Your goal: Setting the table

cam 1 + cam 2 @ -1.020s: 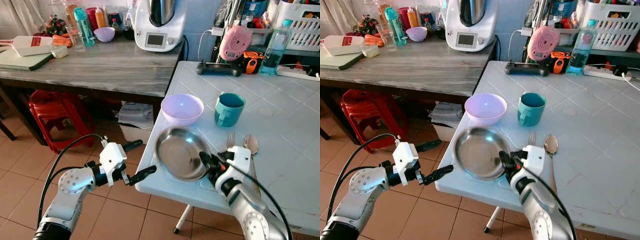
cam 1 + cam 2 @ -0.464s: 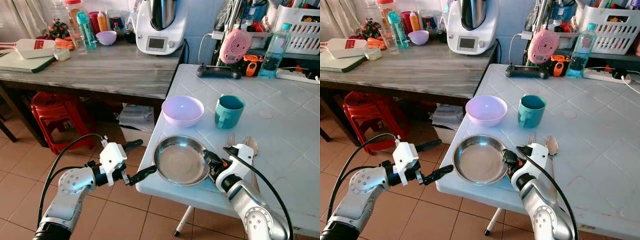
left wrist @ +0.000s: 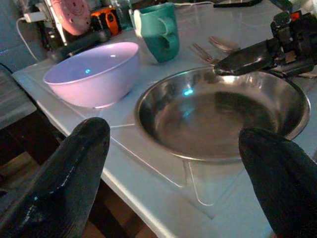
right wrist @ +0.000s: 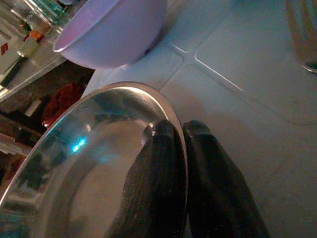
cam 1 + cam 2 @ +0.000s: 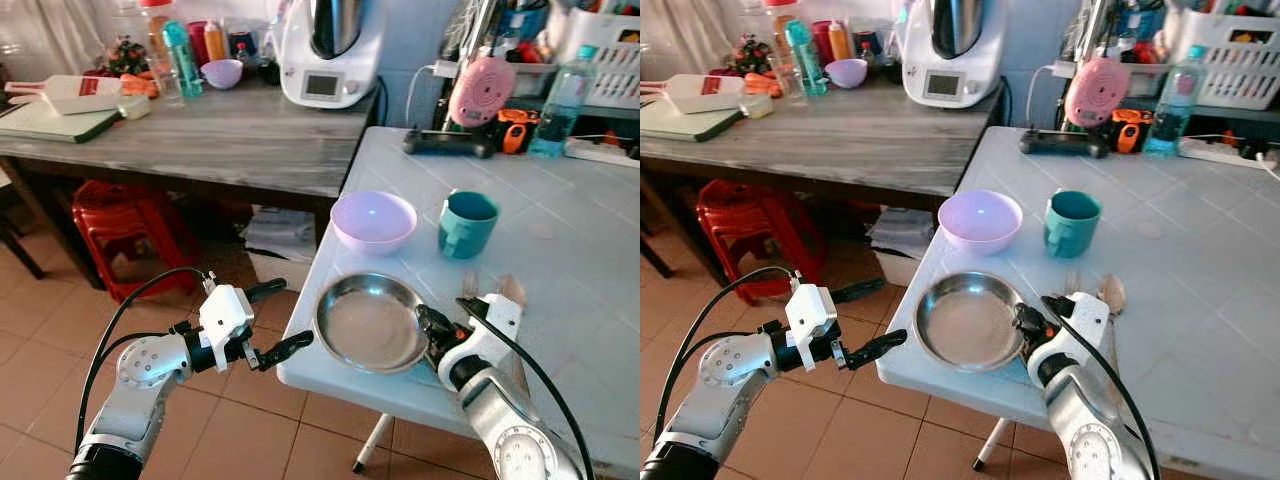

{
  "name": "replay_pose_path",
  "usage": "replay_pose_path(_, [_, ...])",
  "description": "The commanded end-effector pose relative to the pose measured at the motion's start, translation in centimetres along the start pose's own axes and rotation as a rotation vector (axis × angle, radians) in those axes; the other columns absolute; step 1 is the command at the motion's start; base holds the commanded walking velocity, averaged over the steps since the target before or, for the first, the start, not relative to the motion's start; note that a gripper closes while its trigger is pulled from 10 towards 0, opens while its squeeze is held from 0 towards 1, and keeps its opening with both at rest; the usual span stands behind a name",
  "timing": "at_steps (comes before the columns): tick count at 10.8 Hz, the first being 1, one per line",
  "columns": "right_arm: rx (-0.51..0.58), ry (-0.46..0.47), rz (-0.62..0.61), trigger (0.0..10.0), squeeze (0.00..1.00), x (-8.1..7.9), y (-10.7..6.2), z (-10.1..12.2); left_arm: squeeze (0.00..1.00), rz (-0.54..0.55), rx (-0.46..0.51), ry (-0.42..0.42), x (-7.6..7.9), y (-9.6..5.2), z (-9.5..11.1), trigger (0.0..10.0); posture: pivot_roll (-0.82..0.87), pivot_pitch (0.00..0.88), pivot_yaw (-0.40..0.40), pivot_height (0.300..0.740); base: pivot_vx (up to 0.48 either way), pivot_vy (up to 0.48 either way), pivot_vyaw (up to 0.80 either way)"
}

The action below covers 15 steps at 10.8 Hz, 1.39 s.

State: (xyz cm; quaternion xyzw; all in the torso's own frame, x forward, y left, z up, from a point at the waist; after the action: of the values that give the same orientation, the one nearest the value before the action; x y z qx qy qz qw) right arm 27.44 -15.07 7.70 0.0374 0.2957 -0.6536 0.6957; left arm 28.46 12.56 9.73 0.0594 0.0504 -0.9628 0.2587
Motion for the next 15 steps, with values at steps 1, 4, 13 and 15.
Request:
replay_pose_path(1, [-0.122,-0.033,-0.107,10.0,0.0,1.7,-0.4,-2.6,0.0,-0.021,-0.009,0.022,0.1,0.0,0.2,10.0,0.02,0.0,0.073,0.74,0.0,0.0,0.0])
replay_pose_path(4, [-0.053,-0.111,-0.164,10.0,1.0,2.2,-0.7,-1.2,0.0,-0.021,-0.004,0.024,-0.1,0.2,0.3,10.0,0.02,0.0,0.074,0.74,0.0,0.0,0.0])
replay_pose_path(13, [-0.035,-0.171,-0.041,10.0,1.0,-1.1,0.0,0.2,0.0,-0.028,-0.01,0.023,-0.1,0.1,0.2,10.0,0.03,0.001,0.071,0.74,0.0,0.0,0.0])
replay_pose_path(15, [-0.048,-0.194,-0.017,10.0,0.97,-1.4,0.2,0.4,0.0,-0.023,-0.028,0.017,-0.1,0.0,-0.4,10.0,0.03,0.001,0.068,0.74,0.0,0.0,0.0])
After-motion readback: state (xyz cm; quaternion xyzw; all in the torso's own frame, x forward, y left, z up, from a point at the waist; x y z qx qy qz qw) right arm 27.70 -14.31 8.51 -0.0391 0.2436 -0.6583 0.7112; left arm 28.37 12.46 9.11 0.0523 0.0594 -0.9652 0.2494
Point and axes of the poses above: a point about 5 cm out from each wrist's last joint towards the gripper, its own y axis pointing out of the wrist towards the gripper, its own z axis along the axis of the wrist's last joint, x = y × z, the point moved 3 cm from there along y, pointing out of the wrist towards the gripper, and after that the axes turned 4 degrees about -y, right-handed, at the moved point
